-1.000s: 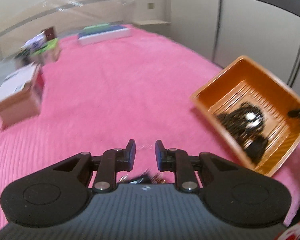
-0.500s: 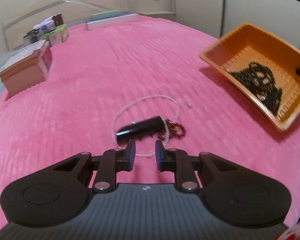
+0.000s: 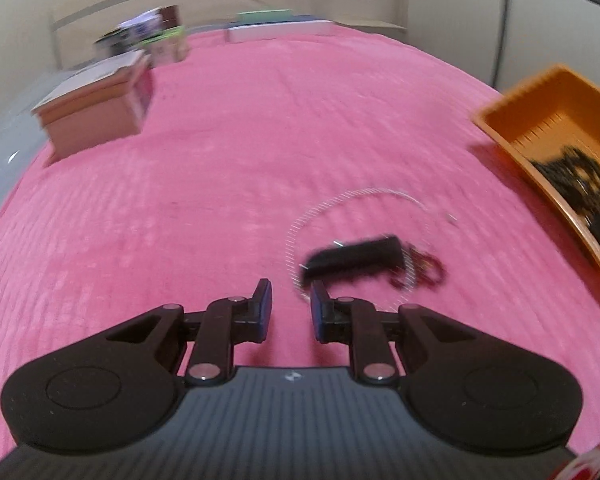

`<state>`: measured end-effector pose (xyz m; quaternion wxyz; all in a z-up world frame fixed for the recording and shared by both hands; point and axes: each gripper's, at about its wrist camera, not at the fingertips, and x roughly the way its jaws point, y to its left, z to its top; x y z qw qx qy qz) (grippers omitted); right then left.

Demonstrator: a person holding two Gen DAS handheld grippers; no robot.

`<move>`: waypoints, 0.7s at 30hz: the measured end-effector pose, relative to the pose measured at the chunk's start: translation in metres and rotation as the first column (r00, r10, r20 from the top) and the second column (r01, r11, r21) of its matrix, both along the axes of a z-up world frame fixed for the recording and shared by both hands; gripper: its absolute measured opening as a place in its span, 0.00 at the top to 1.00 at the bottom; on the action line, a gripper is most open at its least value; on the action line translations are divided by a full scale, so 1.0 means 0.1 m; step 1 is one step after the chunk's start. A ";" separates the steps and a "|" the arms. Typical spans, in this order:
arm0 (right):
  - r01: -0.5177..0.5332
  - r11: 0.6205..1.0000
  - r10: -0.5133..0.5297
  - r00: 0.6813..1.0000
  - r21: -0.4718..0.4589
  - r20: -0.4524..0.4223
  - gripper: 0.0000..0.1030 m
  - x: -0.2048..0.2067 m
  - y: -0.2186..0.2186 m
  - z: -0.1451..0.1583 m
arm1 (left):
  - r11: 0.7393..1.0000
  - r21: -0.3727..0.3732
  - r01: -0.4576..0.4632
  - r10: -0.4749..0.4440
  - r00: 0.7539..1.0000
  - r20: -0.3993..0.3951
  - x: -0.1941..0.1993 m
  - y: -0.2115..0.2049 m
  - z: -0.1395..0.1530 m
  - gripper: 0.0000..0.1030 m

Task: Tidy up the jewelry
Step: 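Move the left gripper to the pearl necklace and grasp it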

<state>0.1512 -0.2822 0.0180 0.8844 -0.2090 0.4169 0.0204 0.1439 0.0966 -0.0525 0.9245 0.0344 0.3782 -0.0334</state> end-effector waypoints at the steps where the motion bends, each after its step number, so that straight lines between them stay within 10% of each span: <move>1: 0.001 1.000 -0.001 1.000 -0.001 0.000 0.96 0.00 0.00 0.00 | 1.000 -0.004 -0.011 0.011 1.000 -0.001 0.05 0.03 0.01 0.82; 21: 0.019 1.000 -0.019 1.000 -0.005 -0.011 0.95 0.03 0.01 -0.03 | 0.998 -0.015 0.067 -0.068 0.994 -0.085 0.68 -0.01 -0.18 0.98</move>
